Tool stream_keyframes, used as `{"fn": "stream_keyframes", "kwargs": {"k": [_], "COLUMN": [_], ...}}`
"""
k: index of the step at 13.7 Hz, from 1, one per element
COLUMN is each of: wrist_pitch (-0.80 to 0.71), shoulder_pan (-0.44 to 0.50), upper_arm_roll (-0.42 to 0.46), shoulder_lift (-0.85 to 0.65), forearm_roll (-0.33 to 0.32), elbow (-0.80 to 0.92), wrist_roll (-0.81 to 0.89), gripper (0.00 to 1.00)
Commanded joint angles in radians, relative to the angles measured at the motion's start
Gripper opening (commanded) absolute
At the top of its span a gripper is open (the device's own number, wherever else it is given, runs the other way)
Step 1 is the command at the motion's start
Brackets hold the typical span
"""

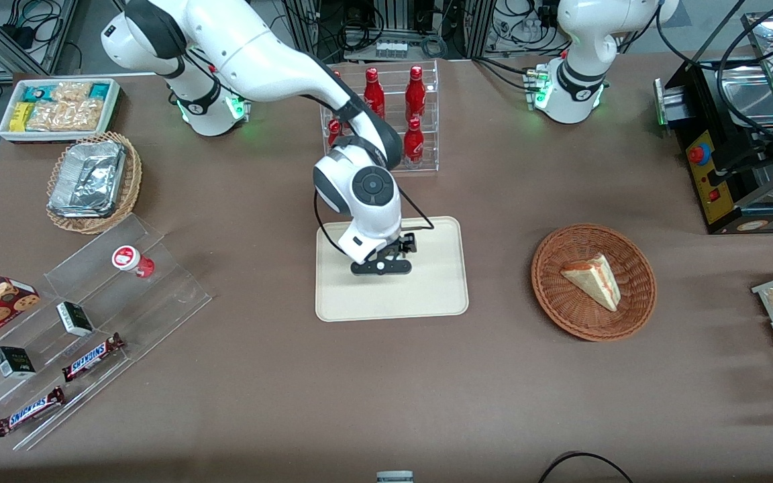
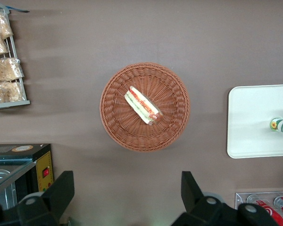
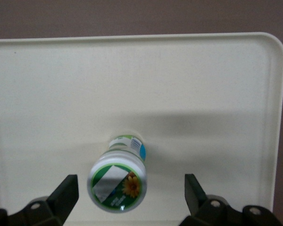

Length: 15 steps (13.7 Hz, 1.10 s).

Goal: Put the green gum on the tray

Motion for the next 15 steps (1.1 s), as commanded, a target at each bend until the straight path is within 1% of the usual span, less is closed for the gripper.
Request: {"fn": "stream_keyframes", "kwargs": {"k": [1, 3, 5, 7, 12, 15], "wrist_pitch": [-0.101, -0.181, -0.294, -0.4, -0.512, -0.557], "shoulder_pan": [-0.011, -0.037, -0.081, -0.114, -0.259, -0.386], "upper_arm_roll": [-0.003, -0.003, -0.001, -0.003, -0.003, -0.003], "shoulder_lift": [-0.078, -0.132, -0.193, -0.235, -0.291, -0.325], "forearm_roll": [-0.01, -0.01, 0.001, -0.007, -0.004, -0.01], "elbow": [0.004, 0.004, 0.004, 0.004, 0.004, -0.002], "wrist_roll": [-0.048, -0.109, -0.216, -0.281, -0.465, -0.601], "gripper": [1.0, 1.0, 1.0, 1.0, 1.0, 1.0]}}
